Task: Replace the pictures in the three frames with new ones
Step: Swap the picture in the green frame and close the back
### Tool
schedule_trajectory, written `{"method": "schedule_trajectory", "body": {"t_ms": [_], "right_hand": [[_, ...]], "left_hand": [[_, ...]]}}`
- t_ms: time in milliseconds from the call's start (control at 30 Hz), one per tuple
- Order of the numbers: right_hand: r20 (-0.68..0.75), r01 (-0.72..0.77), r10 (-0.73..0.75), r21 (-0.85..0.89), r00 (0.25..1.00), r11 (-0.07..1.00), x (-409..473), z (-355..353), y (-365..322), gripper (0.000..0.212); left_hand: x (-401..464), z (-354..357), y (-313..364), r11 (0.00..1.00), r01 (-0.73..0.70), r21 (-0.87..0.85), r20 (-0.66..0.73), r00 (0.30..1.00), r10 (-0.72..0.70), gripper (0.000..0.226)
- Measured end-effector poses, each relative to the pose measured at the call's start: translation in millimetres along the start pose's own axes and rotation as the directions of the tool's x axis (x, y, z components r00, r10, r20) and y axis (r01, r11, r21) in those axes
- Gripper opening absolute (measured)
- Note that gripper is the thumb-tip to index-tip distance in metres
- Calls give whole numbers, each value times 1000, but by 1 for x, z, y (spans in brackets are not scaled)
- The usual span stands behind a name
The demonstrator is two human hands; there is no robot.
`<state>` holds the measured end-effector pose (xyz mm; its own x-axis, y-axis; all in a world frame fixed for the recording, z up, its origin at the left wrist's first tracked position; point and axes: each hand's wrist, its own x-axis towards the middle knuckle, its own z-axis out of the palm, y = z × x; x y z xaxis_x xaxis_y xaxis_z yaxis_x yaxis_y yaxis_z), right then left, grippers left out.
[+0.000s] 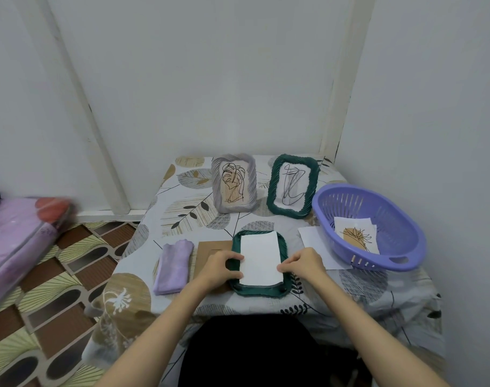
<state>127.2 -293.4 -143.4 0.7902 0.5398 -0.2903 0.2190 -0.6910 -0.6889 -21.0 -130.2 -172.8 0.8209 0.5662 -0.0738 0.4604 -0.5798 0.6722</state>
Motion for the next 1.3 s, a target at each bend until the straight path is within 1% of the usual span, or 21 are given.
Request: {"method": "schedule_trajectory", "body": {"t_ms": [67,167,267,467,567,667,833,967,1033,1200,1300], "right_hand": [[20,14,-14,23,1000,1000,3,1,1,11],[39,-1,-1,49,999,999,7,1,2,22],[63,-27,21,89,998,996,9,2,5,33],[100,-49,24,252,995,966,11,2,8,28],[105,-35,3,305,994,952,12,3,10,34],[110,2,-42,342,993,940,12,5,12,39],[94,7,-39,312,995,950,11,10,14,34],[73,19,-39,250,997,968,10,13,15,36],[80,38,-54,194,995,980,10,14,13,37],[39,88,-90,50,995,995,5,15,12,36],[29,104,-105,33,994,994,3,16,10,39]], "left_hand": [[1,0,-1,1000,-4,-9,1,1000,4,44],[1,-2,-2,999,-6,-35,1,1000,6,41],[2,-4,-5,995,14,-97,2,1000,-14,38],[4,-5,-9,981,29,-190,26,999,-25,39],[4,-1,-12,971,29,-238,22,999,-25,45],[3,0,-13,970,24,-241,37,999,-15,50],[2,0,-13,966,52,-255,53,998,-39,49],[1,-2,-12,959,62,-276,24,998,-58,41],[1,-3,-12,963,41,-266,23,999,-36,43],[5,2,-18,980,17,-197,33,999,-11,44],[5,0,-18,985,16,-171,42,999,-9,43]]}}
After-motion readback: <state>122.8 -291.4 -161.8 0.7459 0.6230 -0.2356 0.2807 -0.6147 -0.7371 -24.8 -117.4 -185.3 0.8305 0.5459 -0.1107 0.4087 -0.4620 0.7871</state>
